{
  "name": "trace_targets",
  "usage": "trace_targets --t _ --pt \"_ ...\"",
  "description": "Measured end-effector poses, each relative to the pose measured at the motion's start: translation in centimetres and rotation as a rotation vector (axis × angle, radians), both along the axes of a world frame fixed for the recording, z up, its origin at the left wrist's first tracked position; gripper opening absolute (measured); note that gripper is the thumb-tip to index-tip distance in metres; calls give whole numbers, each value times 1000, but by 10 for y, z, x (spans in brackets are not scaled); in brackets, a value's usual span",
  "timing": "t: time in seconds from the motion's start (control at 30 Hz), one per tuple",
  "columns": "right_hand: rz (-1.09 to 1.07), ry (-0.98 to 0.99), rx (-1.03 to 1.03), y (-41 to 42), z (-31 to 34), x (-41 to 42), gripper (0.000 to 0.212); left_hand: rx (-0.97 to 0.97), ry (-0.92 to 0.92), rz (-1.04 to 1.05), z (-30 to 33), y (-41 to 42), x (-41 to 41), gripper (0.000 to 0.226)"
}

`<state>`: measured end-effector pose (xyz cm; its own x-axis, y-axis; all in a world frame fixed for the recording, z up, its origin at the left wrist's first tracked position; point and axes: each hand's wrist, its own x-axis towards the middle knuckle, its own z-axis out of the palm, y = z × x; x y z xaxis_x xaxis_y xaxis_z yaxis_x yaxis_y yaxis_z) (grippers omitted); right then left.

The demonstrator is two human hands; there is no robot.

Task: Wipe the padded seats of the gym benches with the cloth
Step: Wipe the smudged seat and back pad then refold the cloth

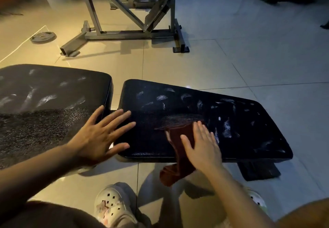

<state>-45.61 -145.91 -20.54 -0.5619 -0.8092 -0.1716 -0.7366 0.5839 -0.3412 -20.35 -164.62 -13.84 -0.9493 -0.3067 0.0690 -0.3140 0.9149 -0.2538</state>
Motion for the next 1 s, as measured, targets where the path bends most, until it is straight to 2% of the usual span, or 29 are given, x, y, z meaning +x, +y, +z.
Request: trace_targets --t 0.07,0.2,0.33,0.43,0.57,0.83,0.93,1.0 --pt "-90 2 60 15 -7 -32 77 -15 37 -8 0 10 -9 60" --pt "-207 -47 131 13 -8 -60 74 144 206 280 -11 39 -53 64" --pt "-105 -29 -2 -4 -2 -17 68 153 359 405 -26 59 -73 59" --pt "7 -39 -82 -12 2 16 76 140 454 386 -28 59 -70 55" --pt "45 23 -50 -19 -2 8 81 108 481 351 -31 60 -71 50" --pt "-304 21 240 12 -25 -101 90 111 544 352 -32 61 -71 47" --pt "-318 17 234 5 -23 -96 83 95 525 348 -33 60 -72 50" --pt "-237 35 178 -5 -17 -71 79 90 501 352 -33 60 -73 52"
